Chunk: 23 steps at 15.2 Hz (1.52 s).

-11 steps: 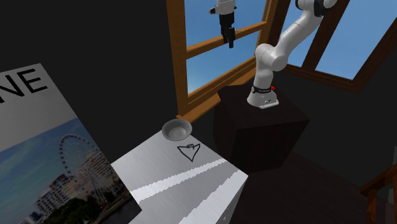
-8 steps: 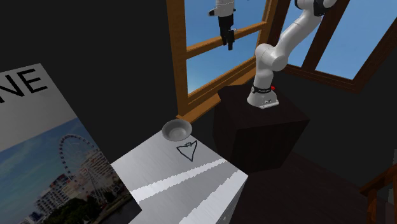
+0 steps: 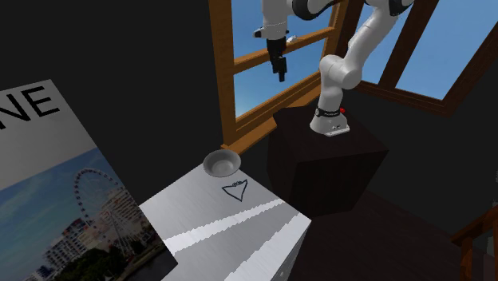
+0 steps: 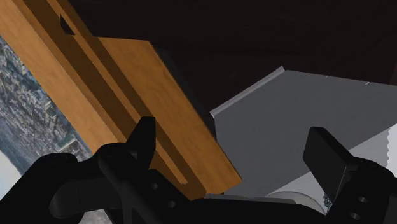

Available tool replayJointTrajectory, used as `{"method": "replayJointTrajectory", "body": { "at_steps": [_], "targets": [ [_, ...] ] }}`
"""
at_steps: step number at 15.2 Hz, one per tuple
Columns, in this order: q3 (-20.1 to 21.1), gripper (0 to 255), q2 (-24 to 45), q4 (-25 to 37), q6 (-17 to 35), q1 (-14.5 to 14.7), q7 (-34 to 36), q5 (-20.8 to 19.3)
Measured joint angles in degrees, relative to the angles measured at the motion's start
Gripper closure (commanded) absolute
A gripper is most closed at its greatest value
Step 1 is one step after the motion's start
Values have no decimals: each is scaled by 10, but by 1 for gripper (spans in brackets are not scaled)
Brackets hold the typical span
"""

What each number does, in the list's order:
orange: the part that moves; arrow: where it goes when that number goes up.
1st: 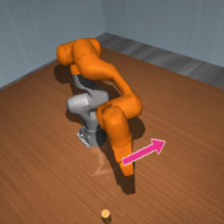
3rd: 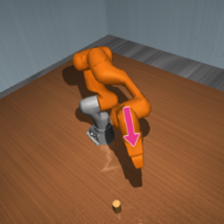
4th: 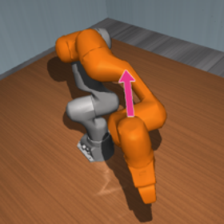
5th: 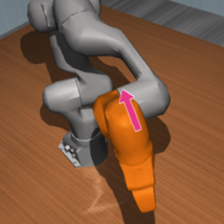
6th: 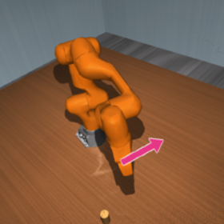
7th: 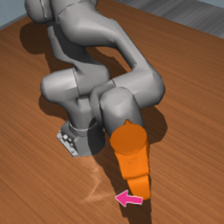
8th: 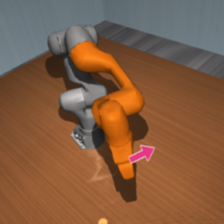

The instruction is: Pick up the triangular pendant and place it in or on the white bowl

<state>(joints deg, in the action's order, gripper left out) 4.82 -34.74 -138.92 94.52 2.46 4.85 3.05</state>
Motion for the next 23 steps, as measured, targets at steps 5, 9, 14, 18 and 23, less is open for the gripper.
{"method": "replayJointTrajectory", "body": {
  "at_steps": [5,9,14,18,23],
  "targets": [
    [49,0,75,18,63,17,58,19],
    [84,0,151,45,116,26,105,21],
    [125,0,255,97,170,37,171,5],
    [147,0,337,144,203,48,223,-22],
    [158,0,456,236,222,70,288,-73]
  ]
}}
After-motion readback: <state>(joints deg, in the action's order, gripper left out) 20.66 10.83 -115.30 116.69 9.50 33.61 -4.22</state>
